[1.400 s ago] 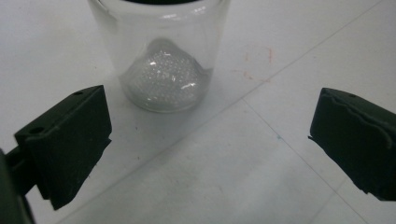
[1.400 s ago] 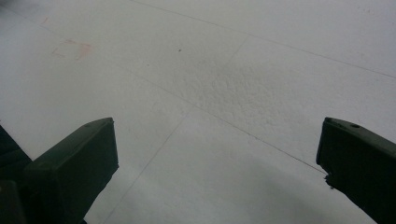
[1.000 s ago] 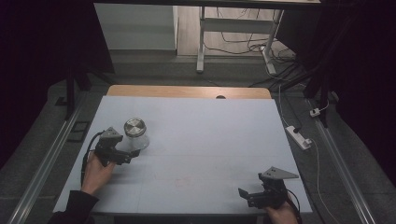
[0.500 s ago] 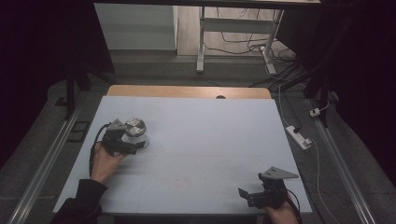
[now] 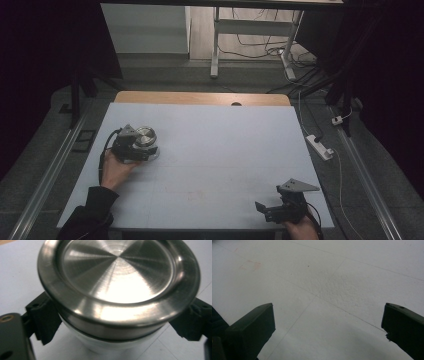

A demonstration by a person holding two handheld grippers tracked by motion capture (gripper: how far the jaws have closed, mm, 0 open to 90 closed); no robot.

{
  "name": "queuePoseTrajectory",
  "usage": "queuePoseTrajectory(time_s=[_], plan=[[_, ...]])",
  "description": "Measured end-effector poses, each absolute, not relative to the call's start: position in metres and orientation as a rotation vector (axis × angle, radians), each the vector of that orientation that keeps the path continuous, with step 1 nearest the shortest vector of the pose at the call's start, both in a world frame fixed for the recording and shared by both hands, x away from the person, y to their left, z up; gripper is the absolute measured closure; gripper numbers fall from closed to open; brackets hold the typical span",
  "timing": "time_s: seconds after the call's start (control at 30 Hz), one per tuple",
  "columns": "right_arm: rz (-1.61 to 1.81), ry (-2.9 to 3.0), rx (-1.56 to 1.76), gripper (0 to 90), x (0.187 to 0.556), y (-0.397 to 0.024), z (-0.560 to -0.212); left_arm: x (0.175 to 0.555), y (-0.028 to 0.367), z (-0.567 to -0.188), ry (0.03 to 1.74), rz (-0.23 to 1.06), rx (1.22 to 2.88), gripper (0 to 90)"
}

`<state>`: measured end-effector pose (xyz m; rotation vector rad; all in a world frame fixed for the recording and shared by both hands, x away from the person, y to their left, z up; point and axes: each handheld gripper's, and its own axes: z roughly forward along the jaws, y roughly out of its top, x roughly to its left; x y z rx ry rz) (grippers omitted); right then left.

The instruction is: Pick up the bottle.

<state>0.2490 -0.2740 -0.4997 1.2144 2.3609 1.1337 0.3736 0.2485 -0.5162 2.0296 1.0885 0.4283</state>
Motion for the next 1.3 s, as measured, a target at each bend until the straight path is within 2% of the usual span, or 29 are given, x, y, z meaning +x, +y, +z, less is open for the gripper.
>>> queuePoseTrajectory(time_s=[0.07, 1.3], plan=[[1.134, 2.361, 1.215, 0.0, 0.249, -0.274, -0.500, 0.373, 0.250, -0.516, 1.092, 0.432, 2.021, 14.4], [1.138, 2.365, 1.202, 0.0, 0.249, -0.274, -0.500, 0.373, 0.247, -0.506, 1.160, 0.433, 2.004, 15.7]])
